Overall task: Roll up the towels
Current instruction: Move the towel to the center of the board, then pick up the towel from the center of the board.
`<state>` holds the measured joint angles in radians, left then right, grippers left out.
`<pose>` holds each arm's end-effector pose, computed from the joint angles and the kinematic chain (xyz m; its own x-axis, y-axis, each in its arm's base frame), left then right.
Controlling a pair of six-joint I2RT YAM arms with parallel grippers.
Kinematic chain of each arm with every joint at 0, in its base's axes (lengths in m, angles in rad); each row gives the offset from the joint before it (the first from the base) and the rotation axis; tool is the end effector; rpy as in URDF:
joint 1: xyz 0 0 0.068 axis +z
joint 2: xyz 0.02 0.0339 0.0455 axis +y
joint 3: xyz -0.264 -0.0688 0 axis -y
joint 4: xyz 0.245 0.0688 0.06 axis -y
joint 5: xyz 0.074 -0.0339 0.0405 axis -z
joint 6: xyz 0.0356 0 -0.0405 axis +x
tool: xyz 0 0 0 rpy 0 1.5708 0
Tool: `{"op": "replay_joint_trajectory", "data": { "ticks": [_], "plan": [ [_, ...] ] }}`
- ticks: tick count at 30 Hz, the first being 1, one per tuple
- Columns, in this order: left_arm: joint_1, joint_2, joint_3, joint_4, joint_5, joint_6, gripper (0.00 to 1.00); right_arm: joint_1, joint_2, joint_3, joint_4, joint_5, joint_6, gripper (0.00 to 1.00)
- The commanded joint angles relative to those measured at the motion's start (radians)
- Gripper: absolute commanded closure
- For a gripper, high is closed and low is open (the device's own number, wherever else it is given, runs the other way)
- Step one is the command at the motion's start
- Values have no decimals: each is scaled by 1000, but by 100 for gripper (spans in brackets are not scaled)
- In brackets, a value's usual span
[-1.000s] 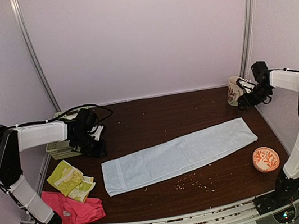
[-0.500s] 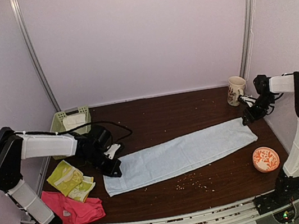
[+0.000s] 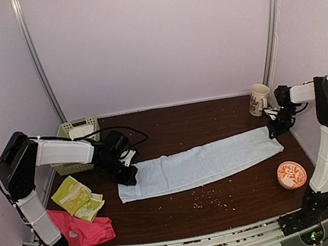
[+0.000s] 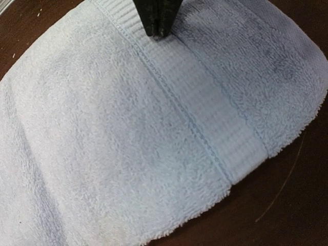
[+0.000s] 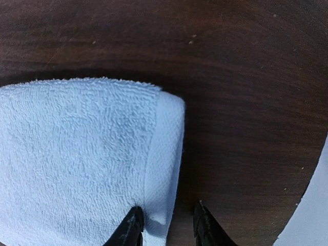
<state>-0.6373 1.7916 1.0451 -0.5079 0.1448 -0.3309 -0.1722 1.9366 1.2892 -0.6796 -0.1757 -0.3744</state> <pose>0.2641 -0.2019 0.1450 -0.9254 0.2851 -0.2497 0.3428 0.9106 -0.2308 0.3679 -0.0577 0.1543 -0.9363 -0.2026 -0.2867 -0.2313 0.9704 0.0696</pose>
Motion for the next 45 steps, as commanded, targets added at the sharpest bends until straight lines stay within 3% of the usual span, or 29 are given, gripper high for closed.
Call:
{"op": "replay_joint_trajectory", "data": {
  "ticks": [1, 6, 13, 17, 24, 33, 35, 40, 45],
  "plan": [
    [4, 82, 81, 17, -48, 31, 100, -10, 48, 30, 51, 111, 32, 67],
    [4, 70, 108, -27, -34, 29, 100, -21, 17, 53, 31, 58, 59, 64],
    [4, -101, 46, -15, -66, 20, 100, -24, -59, 23, -11, -27, 91, 55],
    [4, -129, 9, -17, -87, 19, 100, -25, -73, -5, -12, -32, 91, 54],
    [2, -108, -85, 37, 2, 23, 100, -27, -64, -40, 12, -20, 83, 54],
    [-14, -156, -280, 83, 30, -28, 100, -41, -13, -93, 66, -7, 72, 54],
    [-15, -156, -300, 87, 34, -34, 100, -44, 3, -104, 77, -26, 65, 57],
    [-15, -148, -286, 89, 18, -33, 100, -45, 35, -103, 72, -104, 55, 78],
    [-15, -149, -259, 80, 16, -33, 100, -51, 6, -98, 65, -114, 57, 93]
  ]
}}
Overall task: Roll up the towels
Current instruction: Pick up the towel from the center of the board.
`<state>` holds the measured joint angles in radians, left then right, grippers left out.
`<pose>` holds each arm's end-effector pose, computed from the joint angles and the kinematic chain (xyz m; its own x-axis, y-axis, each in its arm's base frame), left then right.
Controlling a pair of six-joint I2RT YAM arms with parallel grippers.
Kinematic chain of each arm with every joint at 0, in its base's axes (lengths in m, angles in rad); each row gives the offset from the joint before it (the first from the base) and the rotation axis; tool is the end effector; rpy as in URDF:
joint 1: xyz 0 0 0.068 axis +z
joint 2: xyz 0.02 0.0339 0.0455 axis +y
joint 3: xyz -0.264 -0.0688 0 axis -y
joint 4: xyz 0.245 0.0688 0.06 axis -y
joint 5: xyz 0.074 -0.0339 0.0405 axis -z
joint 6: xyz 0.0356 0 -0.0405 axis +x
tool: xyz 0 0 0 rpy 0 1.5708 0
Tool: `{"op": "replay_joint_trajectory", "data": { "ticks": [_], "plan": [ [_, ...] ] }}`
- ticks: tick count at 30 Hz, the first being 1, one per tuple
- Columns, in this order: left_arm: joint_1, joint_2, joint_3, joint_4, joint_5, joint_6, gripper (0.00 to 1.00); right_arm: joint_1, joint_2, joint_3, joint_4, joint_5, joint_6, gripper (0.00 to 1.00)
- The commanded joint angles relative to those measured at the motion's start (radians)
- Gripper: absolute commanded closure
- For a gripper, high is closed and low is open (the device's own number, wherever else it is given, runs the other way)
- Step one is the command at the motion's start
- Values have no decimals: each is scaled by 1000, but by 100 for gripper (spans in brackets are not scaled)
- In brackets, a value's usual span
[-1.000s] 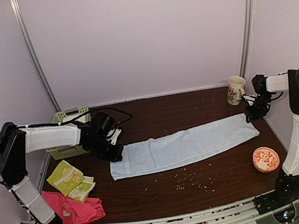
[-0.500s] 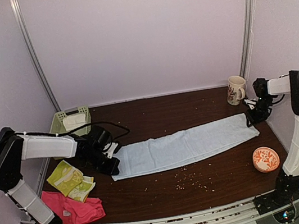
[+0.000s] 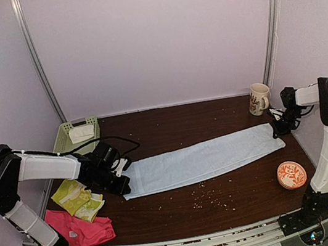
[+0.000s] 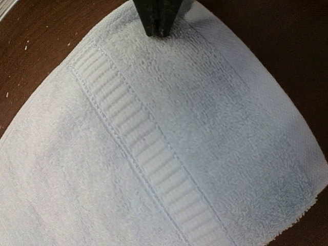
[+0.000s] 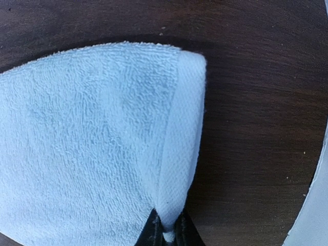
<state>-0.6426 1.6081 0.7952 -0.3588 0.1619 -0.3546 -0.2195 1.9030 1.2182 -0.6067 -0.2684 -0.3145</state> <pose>0.2241 -0.1749 0.1401 -0.9145 0.2565 -0.3128 0.3456 0.8974 -0.2742 0.3570 -0.0700 0.1504 -0.9350 -0.0970 -0.3410 -0.1584 0.9748 0.1571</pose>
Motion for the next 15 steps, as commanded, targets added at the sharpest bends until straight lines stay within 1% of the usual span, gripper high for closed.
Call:
{"op": "replay_joint_trajectory", "data": {
  "ticks": [1, 4, 7, 8, 11, 12, 15],
  "plan": [
    [-10, 30, 0, -74, -5, -8, 100, -8, 28, -24, -13, -17, -3, 95],
    [-10, 7, 27, -86, -7, 3, 100, -27, -9, 2, -49, -8, -9, 99],
    [-10, -29, 65, -89, 18, 19, 100, -42, -51, 36, -97, -6, -24, 100],
    [-10, -41, 81, -89, 24, 24, 97, -44, -67, 44, -110, -3, -28, 100],
    [-10, -76, 120, -89, 27, 34, 79, -44, -108, 65, -158, -16, -37, 100],
    [-10, -83, 129, -88, 21, 31, 75, -44, -119, 72, -171, -21, -37, 100],
    [-8, -78, 151, -89, 7, 27, 70, -44, -144, 95, -202, -26, -37, 100]
  ]
}}
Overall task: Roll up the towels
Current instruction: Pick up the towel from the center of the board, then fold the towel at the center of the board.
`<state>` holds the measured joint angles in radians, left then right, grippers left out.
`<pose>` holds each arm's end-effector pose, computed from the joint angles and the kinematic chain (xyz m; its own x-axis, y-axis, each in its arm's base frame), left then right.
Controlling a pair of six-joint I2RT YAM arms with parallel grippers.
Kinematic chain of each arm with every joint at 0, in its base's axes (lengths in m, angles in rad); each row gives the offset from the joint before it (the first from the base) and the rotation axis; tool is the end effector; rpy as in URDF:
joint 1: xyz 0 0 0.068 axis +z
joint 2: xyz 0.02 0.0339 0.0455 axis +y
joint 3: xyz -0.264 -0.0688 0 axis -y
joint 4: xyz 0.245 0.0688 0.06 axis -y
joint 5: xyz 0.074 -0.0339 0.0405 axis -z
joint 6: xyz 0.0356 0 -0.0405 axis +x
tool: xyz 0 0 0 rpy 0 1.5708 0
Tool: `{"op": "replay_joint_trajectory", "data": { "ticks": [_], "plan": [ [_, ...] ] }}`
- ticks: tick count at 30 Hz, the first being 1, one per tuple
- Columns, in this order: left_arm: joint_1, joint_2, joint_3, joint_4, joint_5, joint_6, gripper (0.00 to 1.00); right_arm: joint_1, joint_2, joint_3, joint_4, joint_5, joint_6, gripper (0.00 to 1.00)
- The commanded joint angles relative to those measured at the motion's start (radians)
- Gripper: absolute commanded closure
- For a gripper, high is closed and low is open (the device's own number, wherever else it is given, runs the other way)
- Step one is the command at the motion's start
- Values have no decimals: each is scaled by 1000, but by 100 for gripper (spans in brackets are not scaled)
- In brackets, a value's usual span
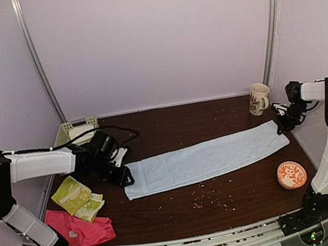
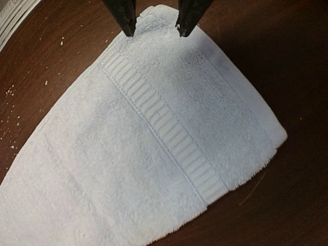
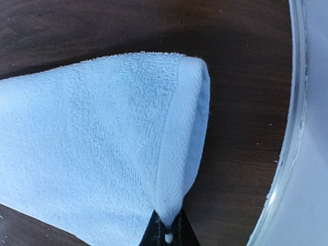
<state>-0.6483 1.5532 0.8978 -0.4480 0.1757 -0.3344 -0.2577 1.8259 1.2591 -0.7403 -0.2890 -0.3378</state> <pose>0.2316 -0.1833 0.1784 -0.8879 0.2672 -0.3744 0.3873 0.8734 -0.2953 0.3446 -0.0803 0.1836 -0.9380 -0.0813 -0.3371 -0.1467 0.9739 0.1732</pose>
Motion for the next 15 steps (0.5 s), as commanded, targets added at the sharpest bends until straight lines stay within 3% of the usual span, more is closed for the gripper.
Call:
{"op": "replay_joint_trajectory", "data": {
  "ticks": [1, 5, 9, 15],
  "plan": [
    [-3, -13, 58, -3, -10, 6, 70, -7, -75, 64, -77, 0, -13, 100],
    [-3, 27, 80, -4, -21, 9, 69, -5, -76, 131, -128, -21, -14, 100],
    [-2, 54, 97, -12, -46, 4, 69, 14, -50, 199, -229, -142, -29, 100],
    [-3, 77, 95, -22, -94, -11, 69, 144, -45, 214, -310, -308, -71, 100]
  ]
}}
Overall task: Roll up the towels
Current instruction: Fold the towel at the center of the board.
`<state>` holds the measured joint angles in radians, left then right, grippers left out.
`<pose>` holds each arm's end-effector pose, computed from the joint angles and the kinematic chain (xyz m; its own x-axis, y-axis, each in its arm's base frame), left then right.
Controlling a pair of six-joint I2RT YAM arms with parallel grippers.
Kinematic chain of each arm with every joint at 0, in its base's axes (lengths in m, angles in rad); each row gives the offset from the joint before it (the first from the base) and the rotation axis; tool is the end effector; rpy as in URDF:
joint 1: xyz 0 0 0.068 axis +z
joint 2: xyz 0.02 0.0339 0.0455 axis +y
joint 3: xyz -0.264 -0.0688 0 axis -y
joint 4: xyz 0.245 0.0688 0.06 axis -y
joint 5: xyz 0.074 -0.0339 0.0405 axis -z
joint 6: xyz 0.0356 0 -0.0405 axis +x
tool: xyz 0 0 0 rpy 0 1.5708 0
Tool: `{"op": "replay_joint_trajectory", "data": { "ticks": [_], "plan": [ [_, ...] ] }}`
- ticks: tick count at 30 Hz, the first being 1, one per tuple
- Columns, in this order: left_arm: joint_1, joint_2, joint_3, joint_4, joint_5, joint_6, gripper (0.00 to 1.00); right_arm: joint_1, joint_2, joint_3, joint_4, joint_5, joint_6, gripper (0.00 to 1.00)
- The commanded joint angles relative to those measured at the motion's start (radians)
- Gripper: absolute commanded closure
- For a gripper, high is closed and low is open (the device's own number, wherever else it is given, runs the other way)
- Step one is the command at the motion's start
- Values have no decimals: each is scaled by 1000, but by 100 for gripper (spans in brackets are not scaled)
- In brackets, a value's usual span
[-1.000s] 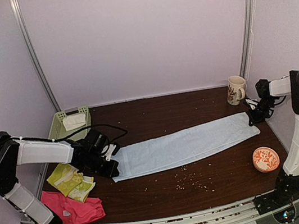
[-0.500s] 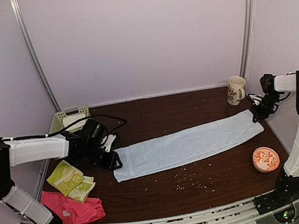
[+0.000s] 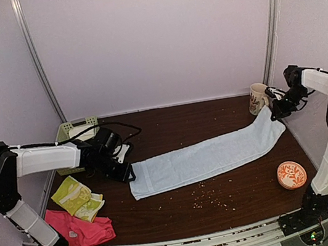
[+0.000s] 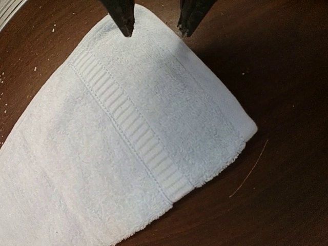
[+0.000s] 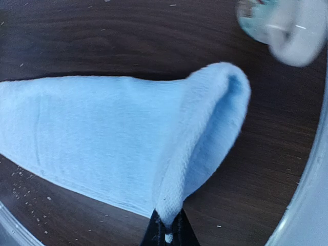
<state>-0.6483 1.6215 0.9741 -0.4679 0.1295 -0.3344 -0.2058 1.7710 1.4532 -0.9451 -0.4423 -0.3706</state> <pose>0.2468 -0.1927 0.1791 -0.8876 0.2641 -0.3775 0.3734 0.8922 -0.2539 0.3518 -0.0579 0.2515 -0.8904 -0.1485 -0.4302 -0.2841 0.9199 0.2704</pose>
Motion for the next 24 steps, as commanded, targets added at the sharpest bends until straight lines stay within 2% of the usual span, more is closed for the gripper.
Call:
{"op": "replay_joint_trajectory", "data": {
  "ticks": [1, 7, 11, 17, 24],
  "plan": [
    [-2, 7, 13, 2, -55, -14, 69, 118, 14, 25, -120, -182, -44, 100],
    [9, 16, -10, 13, -86, -35, 69, 268, 85, 100, -175, -310, -55, 100],
    [21, 19, -35, 27, -89, -55, 69, 375, 119, 105, -133, -409, -39, 100],
    [31, -8, -67, 42, -102, -80, 68, 517, 206, 180, -127, -474, 8, 100],
    [41, -20, -113, 80, -90, -103, 68, 647, 263, 221, 10, -550, 150, 100]
  ]
}}
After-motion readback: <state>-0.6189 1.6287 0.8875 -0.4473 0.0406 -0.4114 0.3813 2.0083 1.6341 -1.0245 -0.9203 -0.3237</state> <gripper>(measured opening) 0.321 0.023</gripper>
